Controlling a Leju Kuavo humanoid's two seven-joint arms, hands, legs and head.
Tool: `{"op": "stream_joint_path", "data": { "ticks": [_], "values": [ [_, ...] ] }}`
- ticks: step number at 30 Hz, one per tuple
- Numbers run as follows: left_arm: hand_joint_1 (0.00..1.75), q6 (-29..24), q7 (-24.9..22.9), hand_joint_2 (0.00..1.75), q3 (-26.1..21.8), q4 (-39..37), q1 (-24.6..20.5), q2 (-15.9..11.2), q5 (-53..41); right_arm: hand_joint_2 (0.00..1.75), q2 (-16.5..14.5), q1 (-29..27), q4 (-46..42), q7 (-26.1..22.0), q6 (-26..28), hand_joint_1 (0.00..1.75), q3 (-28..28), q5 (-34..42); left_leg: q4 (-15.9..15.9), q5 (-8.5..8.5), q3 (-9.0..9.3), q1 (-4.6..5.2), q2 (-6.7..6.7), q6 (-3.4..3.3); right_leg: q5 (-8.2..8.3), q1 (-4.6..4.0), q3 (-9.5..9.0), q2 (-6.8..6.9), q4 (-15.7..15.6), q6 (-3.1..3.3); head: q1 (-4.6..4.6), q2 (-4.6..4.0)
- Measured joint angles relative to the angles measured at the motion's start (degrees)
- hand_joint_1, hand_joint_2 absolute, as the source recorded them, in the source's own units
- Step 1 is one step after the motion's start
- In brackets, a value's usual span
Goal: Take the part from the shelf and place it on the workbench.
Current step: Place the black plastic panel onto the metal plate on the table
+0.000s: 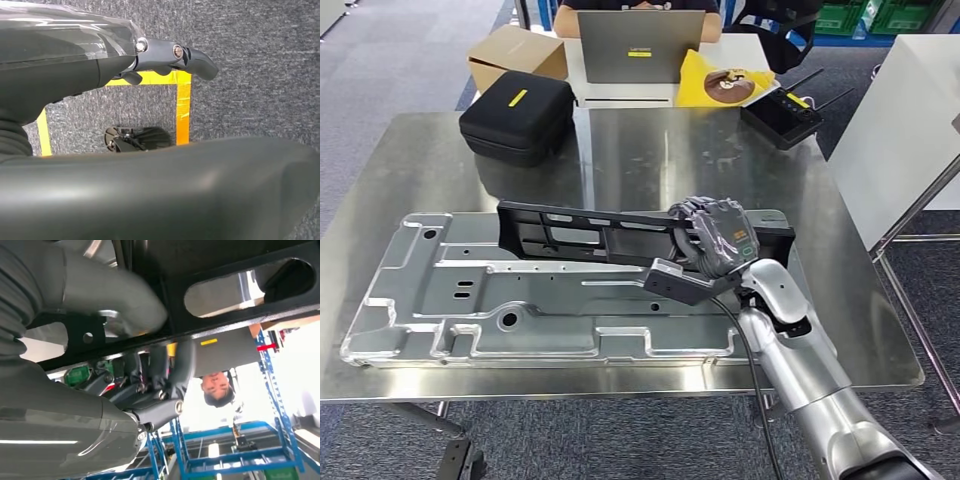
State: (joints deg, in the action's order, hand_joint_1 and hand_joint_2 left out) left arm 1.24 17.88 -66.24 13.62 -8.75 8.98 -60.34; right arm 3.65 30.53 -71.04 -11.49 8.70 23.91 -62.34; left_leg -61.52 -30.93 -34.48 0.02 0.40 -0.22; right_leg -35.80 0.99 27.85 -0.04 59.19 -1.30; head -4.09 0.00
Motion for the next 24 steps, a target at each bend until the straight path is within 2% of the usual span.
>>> {"op": "stream_joint_path", "data": {
  "ticks": [3, 7, 24],
  "values": [
    [0.00, -0.55, 0.19, 1.75, -0.01, 0.01, 0.02, 0.00, 0.24, 0.00, -0.05, -0.24, 0.13, -0.14, 0.26, 0.00, -0.42, -0.21, 0.00, 0.00, 0.07, 0.00, 0.00, 0.00, 0.00, 0.00, -0.07, 0.01, 0.00, 0.00, 0.00, 0.00],
    [0.00, -0.66, 0.58, 0.00, 0.01, 0.01, 0.02, 0.00, 0.27, 0.00, -0.07, -0.49, 0.13, -0.16, 0.28, 0.00, -0.76, -0.59, 0.00, 0.00, 0.16, 0.00, 0.00, 0.00, 0.00, 0.00, -0.17, 0.00, 0.00, 0.00, 0.01, 0.00],
    [0.00, -1.24, -0.22, 0.00, 0.32, 0.00, 0.06, -0.02, 0.19, 0.00, -0.36, -0.62, 0.15, -0.20, 0.23, 0.00, -1.44, -0.74, 0.00, 0.00, 0.30, 0.01, 0.00, 0.00, 0.00, 0.01, -0.32, 0.00, -0.01, 0.00, 0.00, 0.00]
  ]
}}
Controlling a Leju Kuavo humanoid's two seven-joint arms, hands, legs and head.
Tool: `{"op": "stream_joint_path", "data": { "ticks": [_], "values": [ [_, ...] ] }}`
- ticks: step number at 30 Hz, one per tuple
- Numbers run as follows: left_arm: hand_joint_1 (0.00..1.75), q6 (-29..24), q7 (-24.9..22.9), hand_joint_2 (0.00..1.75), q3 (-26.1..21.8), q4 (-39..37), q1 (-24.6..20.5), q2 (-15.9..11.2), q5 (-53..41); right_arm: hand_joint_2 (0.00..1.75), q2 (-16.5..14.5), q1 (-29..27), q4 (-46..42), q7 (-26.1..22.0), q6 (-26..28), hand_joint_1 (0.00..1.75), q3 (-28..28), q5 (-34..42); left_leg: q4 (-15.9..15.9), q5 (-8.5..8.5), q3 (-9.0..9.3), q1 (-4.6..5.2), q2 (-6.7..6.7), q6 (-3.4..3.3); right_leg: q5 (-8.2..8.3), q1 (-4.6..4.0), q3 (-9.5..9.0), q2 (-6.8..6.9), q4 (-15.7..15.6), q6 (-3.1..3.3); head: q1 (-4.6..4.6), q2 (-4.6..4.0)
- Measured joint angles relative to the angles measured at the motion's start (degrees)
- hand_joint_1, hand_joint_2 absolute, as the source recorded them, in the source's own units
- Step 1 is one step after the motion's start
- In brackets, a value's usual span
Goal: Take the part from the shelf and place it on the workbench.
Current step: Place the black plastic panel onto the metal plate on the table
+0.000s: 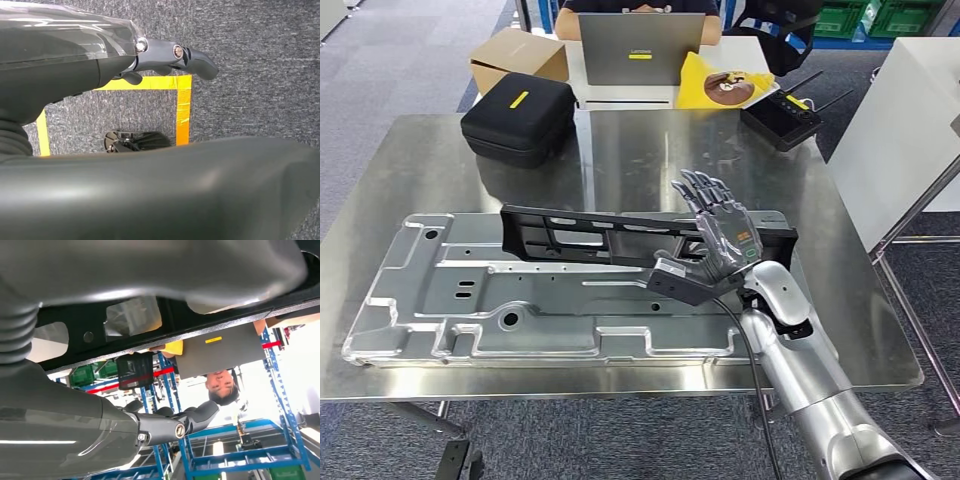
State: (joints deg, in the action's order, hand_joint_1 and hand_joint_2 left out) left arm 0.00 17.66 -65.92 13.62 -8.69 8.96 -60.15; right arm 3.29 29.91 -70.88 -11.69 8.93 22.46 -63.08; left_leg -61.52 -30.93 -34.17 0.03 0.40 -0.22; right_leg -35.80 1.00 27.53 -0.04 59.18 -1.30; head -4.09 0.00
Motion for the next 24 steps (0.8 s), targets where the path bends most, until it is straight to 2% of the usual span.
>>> {"op": "stream_joint_path", "data": {
  "ticks": [24],
  "values": [
    [0.00, 0.00, -0.07, 0.00, 0.00, 0.00, 0.00, 0.00, 0.00, 0.00, -0.13, -0.07, 0.00, -0.02, -0.01, 0.00, -0.45, 0.00, 0.00, 0.00, 0.00, 0.00, 0.00, 0.00, 0.00, 0.00, -0.01, 0.00, 0.00, 0.00, 0.00, 0.00]
  ]
}}
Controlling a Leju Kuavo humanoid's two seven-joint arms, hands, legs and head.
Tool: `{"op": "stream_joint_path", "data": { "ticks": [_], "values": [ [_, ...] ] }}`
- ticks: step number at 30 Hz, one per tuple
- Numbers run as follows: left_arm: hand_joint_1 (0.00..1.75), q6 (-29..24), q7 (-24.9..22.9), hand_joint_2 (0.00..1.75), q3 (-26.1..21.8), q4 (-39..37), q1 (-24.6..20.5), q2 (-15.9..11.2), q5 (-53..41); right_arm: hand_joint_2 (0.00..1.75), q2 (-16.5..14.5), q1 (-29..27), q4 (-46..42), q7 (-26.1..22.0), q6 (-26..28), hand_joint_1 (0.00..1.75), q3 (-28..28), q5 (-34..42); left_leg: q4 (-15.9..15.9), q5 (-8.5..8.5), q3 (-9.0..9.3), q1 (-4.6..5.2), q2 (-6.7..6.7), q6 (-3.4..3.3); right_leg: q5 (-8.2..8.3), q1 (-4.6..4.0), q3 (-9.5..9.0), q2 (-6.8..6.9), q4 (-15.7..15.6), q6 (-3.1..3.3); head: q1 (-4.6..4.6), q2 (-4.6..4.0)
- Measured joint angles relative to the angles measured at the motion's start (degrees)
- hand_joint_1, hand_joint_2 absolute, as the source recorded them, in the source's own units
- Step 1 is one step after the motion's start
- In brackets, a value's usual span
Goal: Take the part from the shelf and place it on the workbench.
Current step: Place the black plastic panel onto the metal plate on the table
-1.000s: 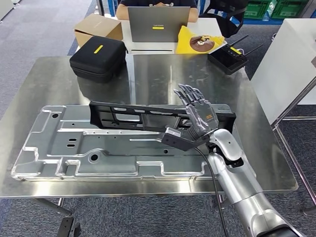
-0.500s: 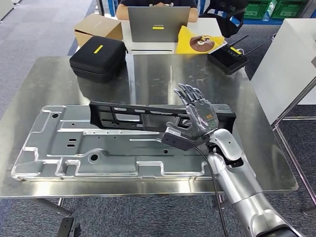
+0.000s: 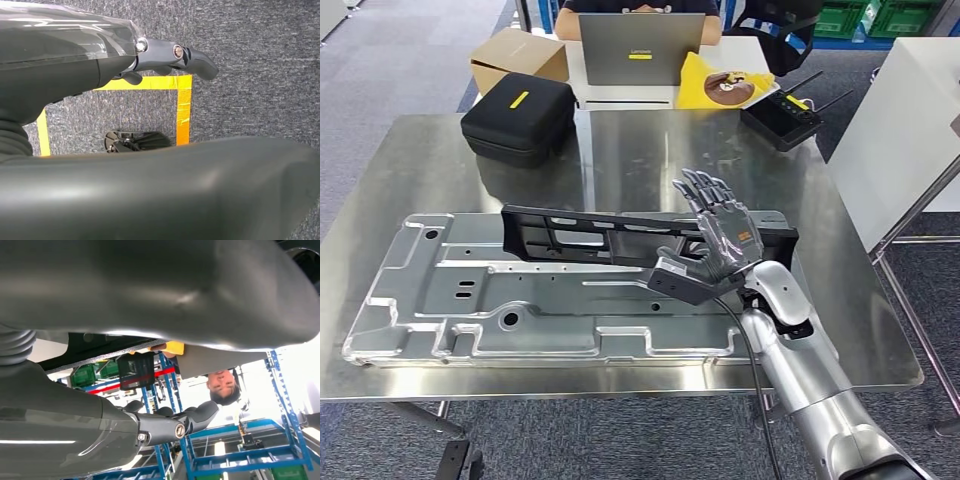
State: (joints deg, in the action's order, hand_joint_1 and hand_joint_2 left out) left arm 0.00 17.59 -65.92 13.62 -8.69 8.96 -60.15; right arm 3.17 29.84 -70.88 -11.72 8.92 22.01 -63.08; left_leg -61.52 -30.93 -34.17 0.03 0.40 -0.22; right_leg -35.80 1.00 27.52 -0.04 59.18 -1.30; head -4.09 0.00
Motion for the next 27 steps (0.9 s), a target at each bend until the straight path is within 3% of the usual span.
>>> {"op": "stream_joint_path", "data": {
  "ticks": [27],
  "values": [
    [0.00, 0.00, 0.00, 0.00, 0.00, 0.01, 0.00, 0.00, 0.00, 0.00, 0.00, -0.01, 0.02, 0.00, 0.00, 0.00, 0.00, 0.00, 0.00, 0.00, 0.00, 0.00, 0.00, 0.00, 0.00, 0.00, 0.00, 0.00, 0.00, 0.00, 0.00, 0.00]
  ]
}}
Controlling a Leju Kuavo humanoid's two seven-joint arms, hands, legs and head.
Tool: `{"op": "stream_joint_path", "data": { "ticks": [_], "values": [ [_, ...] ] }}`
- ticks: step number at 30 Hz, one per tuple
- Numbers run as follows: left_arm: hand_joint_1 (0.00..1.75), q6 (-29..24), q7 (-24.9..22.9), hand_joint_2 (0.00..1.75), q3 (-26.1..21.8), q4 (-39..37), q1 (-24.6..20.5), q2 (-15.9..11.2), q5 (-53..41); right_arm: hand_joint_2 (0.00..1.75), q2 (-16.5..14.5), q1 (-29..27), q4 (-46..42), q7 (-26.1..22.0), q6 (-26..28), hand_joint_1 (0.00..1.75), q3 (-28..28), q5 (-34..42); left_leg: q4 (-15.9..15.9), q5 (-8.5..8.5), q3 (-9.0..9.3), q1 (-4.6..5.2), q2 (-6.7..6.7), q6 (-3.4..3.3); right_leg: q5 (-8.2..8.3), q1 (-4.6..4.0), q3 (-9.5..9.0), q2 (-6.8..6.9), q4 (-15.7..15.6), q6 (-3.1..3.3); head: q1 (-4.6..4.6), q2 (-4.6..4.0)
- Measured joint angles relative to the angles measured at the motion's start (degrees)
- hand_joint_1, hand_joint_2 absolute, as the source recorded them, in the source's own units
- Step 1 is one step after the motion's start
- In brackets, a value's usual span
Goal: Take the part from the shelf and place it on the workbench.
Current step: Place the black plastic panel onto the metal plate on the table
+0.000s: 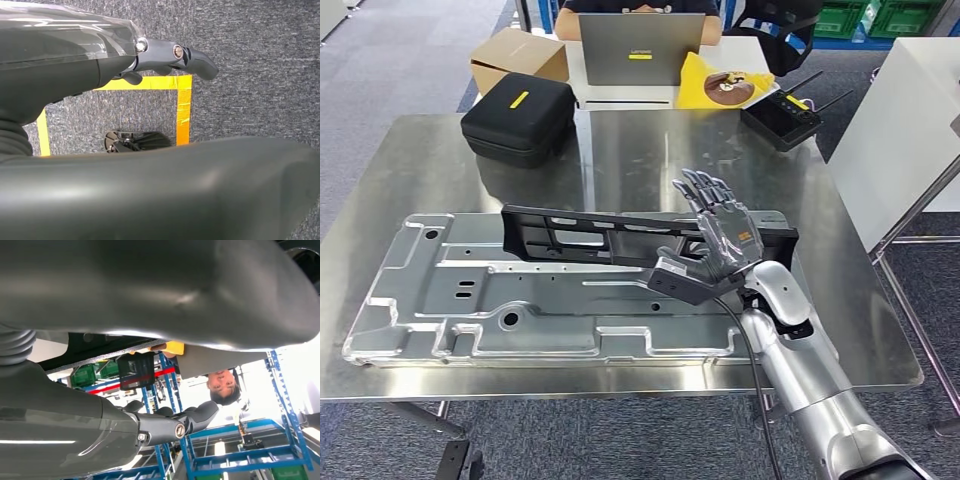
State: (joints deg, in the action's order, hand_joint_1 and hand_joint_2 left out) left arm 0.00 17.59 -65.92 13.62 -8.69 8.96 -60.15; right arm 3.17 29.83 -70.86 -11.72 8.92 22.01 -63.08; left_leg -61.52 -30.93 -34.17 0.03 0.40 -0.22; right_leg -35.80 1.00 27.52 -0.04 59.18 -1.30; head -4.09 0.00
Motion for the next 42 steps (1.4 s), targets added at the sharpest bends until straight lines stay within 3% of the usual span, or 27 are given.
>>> {"op": "stream_joint_path", "data": {
  "ticks": [42],
  "values": [
    [0.00, 0.00, -0.01, 0.00, 0.00, 0.00, 0.00, 0.00, 0.00, 0.00, -0.02, -0.01, 0.00, 0.00, 0.00, 0.00, 0.00, 0.00, 0.00, 0.00, 0.00, 0.00, 0.00, 0.00, 0.00, 0.00, 0.00, 0.00, 0.00, 0.00, 0.00, 0.00]
  ]
}}
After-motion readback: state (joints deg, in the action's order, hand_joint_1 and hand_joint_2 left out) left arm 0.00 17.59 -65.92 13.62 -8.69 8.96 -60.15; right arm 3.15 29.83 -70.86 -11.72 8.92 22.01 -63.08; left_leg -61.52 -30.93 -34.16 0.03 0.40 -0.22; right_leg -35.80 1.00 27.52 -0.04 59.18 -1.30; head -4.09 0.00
